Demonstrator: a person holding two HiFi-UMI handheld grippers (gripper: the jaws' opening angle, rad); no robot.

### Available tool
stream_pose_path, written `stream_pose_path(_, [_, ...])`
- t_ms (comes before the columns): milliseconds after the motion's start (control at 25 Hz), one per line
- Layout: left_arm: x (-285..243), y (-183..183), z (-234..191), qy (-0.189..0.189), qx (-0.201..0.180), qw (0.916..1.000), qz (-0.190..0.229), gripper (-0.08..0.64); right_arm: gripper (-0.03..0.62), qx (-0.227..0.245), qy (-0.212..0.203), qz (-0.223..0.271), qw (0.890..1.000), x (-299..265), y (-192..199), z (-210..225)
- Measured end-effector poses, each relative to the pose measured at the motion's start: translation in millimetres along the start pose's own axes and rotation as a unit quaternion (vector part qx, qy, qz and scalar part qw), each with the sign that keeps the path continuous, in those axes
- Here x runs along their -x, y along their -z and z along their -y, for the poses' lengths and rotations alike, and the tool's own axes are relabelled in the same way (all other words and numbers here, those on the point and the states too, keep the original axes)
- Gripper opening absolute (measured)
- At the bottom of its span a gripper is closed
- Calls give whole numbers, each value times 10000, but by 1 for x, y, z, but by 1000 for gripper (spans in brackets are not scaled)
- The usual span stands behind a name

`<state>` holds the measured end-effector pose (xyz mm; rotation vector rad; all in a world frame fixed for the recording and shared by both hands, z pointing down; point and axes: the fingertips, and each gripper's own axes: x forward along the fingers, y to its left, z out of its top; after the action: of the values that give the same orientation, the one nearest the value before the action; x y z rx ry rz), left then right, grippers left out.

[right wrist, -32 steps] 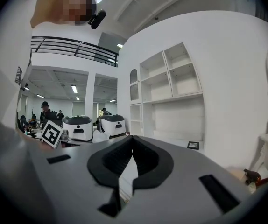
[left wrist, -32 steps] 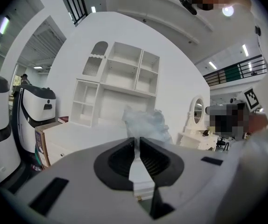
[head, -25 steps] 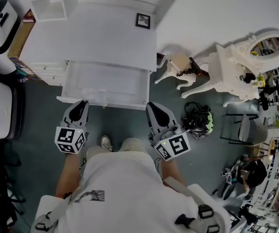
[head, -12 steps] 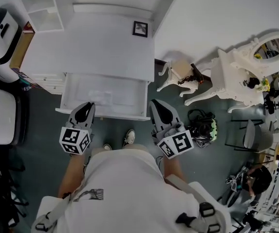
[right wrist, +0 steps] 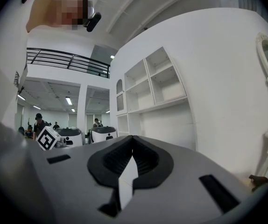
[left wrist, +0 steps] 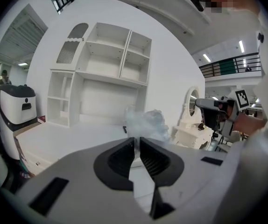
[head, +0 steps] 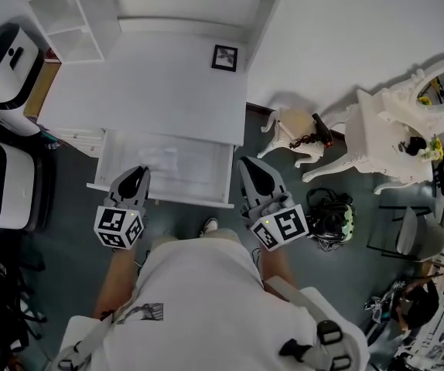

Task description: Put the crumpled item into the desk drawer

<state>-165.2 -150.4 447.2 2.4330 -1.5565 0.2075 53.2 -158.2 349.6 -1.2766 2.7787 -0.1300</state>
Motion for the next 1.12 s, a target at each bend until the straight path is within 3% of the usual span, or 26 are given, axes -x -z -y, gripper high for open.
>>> stream_pose_path(600, [-25,49,16,-320,179,9977,-570,44,11,-475,-200,-341,9981,3,49,43])
stream_pose_path(1120, [-60,115,7,-496,225,9912,-1208,43,11,-571,-256,-556,9965,6,70,55])
